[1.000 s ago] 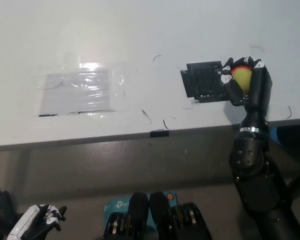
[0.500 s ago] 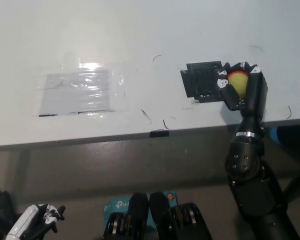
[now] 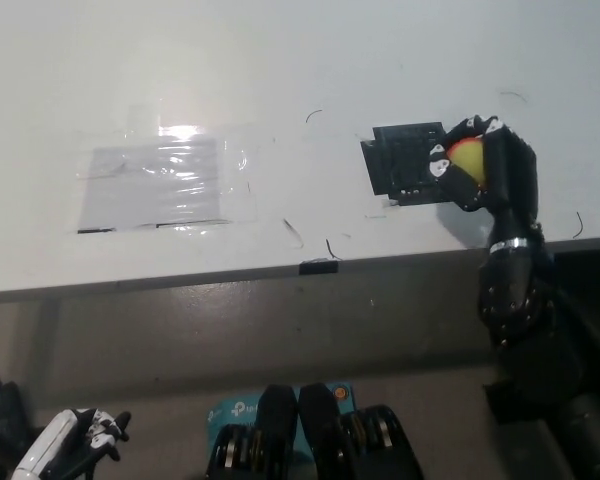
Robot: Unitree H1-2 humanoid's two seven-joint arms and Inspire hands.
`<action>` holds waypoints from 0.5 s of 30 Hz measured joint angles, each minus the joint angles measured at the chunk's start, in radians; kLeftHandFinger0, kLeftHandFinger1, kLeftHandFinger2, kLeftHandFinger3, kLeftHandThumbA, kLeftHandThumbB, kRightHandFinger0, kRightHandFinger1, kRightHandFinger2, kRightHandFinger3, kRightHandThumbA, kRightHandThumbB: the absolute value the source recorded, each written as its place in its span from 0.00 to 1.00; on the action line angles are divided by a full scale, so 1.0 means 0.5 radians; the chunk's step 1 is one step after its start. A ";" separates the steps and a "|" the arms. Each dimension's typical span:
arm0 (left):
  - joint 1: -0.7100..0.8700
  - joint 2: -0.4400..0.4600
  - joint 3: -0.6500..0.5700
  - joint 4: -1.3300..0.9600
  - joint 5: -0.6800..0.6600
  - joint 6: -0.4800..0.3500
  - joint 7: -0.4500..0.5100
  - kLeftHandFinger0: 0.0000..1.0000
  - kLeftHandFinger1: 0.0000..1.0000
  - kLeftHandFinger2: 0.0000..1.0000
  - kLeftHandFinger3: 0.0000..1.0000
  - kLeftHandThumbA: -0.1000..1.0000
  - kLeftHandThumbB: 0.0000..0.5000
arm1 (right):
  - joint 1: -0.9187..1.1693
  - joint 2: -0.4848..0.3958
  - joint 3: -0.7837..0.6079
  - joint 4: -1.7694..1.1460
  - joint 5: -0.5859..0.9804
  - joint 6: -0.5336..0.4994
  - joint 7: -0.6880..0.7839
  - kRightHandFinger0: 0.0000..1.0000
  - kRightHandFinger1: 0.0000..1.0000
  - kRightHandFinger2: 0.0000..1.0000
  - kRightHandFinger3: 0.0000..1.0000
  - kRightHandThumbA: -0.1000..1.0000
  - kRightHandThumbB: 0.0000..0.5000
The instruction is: The robot uses right hand to squeeze a small tennis ball placed on the black area of the table
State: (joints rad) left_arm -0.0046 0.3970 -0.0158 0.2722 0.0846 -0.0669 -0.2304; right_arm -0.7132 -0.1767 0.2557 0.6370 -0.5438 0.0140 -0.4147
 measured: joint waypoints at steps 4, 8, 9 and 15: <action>0.000 0.000 -0.001 0.000 0.012 0.000 0.000 0.13 0.08 0.25 0.37 0.69 0.96 | -0.064 -0.057 0.102 0.147 -0.052 0.107 0.110 0.00 0.08 0.46 0.43 0.00 0.01; 0.000 0.000 -0.003 -0.001 0.022 0.002 0.000 0.14 0.08 0.25 0.37 0.68 0.92 | -0.076 -0.057 0.137 0.206 -0.062 0.177 0.197 0.00 0.09 0.37 0.63 0.00 0.00; 0.000 0.000 -0.003 -0.001 0.025 0.002 0.000 0.15 0.09 0.27 0.38 0.67 0.93 | -0.076 -0.057 0.146 0.207 -0.064 0.187 0.213 0.27 0.44 0.72 0.84 0.00 0.10; -0.002 0.000 -0.003 -0.001 0.030 0.001 0.000 0.21 0.09 0.22 0.37 0.68 0.94 | -0.109 -0.046 0.232 0.241 -0.100 0.324 0.334 0.92 1.00 1.00 1.00 0.16 0.17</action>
State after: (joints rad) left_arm -0.0054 0.3969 -0.0174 0.2715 0.0995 -0.0665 -0.2305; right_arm -0.7676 -0.1995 0.3716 0.7576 -0.5941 0.1761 -0.2477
